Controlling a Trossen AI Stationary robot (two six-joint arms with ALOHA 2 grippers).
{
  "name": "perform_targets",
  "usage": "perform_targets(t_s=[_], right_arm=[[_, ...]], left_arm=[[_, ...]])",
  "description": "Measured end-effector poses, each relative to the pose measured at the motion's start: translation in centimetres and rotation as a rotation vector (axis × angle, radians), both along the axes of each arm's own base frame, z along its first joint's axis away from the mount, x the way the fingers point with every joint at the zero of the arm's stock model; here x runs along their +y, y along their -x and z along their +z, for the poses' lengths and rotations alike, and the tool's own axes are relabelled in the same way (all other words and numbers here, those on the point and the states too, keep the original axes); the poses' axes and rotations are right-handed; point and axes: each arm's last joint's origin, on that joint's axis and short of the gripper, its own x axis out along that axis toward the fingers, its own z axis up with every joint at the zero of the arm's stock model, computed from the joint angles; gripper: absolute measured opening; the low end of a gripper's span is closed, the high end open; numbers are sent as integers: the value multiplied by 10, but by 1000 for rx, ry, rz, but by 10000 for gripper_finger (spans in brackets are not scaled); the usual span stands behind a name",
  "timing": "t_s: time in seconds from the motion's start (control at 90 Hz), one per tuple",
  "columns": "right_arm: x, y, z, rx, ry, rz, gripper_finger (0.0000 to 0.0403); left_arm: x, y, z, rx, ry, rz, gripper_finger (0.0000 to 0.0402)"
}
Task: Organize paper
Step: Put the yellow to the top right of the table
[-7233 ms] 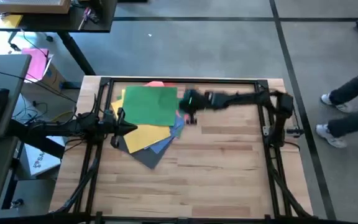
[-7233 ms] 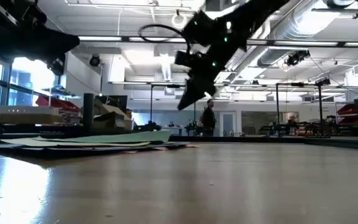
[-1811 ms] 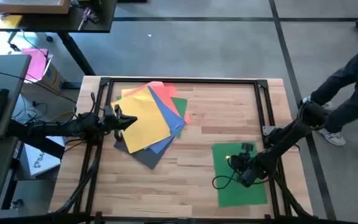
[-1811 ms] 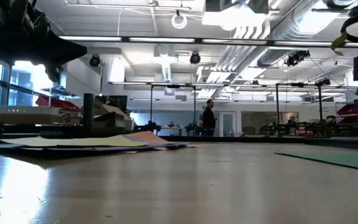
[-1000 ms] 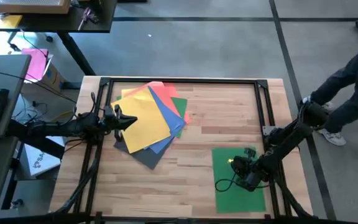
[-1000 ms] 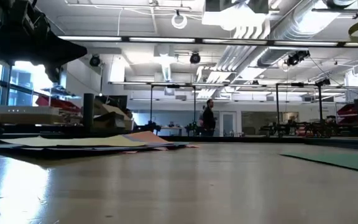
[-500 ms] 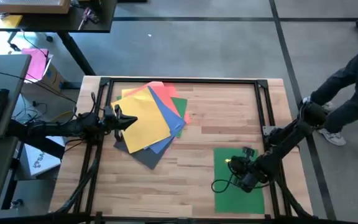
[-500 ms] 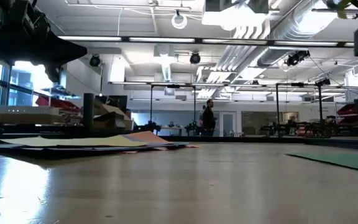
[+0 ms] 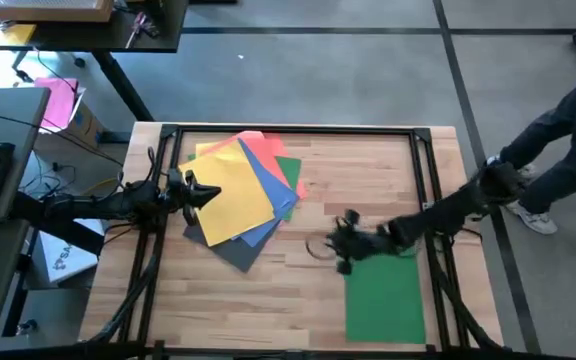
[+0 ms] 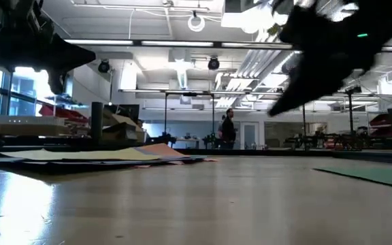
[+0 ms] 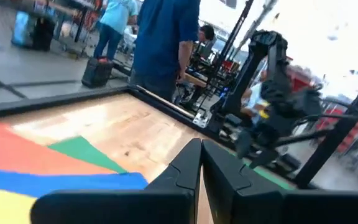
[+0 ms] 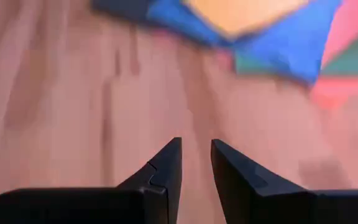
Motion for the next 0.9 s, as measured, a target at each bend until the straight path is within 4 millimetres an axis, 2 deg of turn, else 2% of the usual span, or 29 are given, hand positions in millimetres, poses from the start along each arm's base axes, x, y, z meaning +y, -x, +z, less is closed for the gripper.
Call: perform_targets(t_s=[0.111, 0.289, 0.456, 0.556, 0.711, 0.9], right_arm=[[-30, -29, -3, -49, -27, 32, 88], [-69, -88, -6, -54, -136, -17, 147], [-97, -134, -13, 100, -317, -63, 190], [-107, -153, -23, 197, -397, -96, 196], [-113, -174, -35, 290, -409, -127, 190], [-118, -188, -33, 300, -423, -150, 167]], left_arm=[[0, 0, 0, -4, 16, -1, 0], [0, 0, 0, -5, 22, -1, 0], [0, 0, -1, 2, 23, -1, 0], [0, 0, -2, 10, 23, -1, 0], [0, 0, -3, 22, 33, -10, 0], [-1, -1, -3, 20, 46, -50, 0]])
